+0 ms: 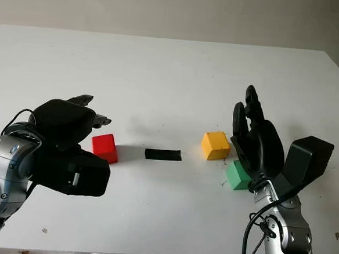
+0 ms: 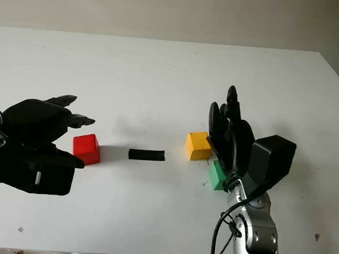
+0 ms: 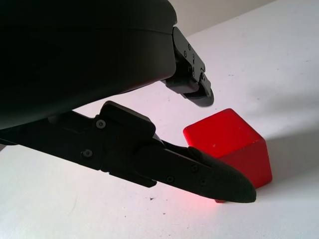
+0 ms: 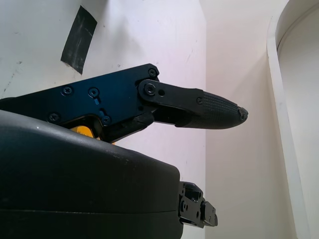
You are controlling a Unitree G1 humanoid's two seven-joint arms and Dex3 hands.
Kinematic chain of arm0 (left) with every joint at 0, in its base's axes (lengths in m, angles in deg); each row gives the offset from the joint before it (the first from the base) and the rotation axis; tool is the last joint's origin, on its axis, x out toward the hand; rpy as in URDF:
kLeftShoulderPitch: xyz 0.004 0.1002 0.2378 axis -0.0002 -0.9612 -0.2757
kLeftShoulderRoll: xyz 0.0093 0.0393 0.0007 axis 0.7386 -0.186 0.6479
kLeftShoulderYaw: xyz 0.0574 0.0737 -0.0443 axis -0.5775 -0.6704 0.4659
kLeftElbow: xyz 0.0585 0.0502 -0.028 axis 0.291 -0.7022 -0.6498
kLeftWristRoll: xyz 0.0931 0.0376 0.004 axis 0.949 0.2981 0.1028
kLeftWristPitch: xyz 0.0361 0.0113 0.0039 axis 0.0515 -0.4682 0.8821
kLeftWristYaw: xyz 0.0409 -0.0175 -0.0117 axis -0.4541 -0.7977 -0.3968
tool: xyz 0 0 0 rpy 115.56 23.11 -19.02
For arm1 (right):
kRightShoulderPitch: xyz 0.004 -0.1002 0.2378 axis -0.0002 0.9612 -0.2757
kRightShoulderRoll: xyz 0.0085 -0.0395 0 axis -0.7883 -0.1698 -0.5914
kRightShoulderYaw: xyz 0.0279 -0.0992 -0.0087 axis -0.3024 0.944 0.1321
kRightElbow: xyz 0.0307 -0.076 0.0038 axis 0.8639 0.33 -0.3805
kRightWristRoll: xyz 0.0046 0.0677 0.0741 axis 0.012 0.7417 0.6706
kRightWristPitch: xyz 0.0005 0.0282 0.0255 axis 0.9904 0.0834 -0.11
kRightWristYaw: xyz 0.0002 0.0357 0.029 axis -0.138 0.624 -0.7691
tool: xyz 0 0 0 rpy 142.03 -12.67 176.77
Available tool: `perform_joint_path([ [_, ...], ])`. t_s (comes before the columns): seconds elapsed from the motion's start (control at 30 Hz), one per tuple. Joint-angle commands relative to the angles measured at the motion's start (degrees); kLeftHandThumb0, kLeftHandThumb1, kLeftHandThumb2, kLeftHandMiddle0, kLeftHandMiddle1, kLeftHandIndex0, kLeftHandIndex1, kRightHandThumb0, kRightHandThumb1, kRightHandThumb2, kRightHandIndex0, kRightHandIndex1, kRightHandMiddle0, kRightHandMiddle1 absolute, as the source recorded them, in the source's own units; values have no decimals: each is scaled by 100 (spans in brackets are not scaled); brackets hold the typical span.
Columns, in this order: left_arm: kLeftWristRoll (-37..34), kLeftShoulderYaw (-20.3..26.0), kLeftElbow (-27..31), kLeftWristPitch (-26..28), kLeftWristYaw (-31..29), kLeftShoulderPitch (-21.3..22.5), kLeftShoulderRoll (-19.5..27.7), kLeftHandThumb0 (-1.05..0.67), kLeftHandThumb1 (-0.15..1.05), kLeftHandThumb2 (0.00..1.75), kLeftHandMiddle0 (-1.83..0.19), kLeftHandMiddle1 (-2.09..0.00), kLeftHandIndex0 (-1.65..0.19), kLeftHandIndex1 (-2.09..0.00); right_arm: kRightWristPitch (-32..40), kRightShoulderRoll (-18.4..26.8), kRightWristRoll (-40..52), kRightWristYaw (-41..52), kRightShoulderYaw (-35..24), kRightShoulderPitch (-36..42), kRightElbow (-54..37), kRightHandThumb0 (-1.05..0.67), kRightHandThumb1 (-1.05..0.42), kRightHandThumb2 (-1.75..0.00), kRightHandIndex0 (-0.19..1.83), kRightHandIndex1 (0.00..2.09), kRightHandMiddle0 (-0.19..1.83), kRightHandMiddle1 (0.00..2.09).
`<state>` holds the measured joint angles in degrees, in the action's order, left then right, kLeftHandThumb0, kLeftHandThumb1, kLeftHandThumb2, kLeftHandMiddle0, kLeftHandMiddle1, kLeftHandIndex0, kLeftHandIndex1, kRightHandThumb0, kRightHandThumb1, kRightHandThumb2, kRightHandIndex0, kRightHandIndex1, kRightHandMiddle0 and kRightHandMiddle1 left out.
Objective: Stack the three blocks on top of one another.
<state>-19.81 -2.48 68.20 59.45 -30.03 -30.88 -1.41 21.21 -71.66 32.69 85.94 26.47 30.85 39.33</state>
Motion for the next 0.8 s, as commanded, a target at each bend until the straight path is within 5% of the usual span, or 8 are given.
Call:
perform_joint_path([
  [0.0,133,-53,-1,-44,98,-91,-70,-85,105,8,-10,-6,1,-140,-69,31,4,11,-21,-16,-89,-68,-105,-59,-19,0,-19,0],
  [0.13,269,-47,-2,-45,159,-129,-179,-82,105,9,-15,-7,7,-178,-20,29,20,13,-31,-15,-106,-68,-105,-58,-19,0,-19,0],
  [0.47,352,21,-52,-151,376,-183,-316,-77,105,13,-25,-7,-15,-141,-66,29,-28,-5,-7,-22,-75,-68,-105,-58,-19,0,-19,0],
  [0.77,415,8,-161,-208,530,-222,-359,-78,105,11,-28,-6,-14,-158,-41,16,15,7,-31,-22,-94,-68,-105,-58,-19,0,-19,0],
])
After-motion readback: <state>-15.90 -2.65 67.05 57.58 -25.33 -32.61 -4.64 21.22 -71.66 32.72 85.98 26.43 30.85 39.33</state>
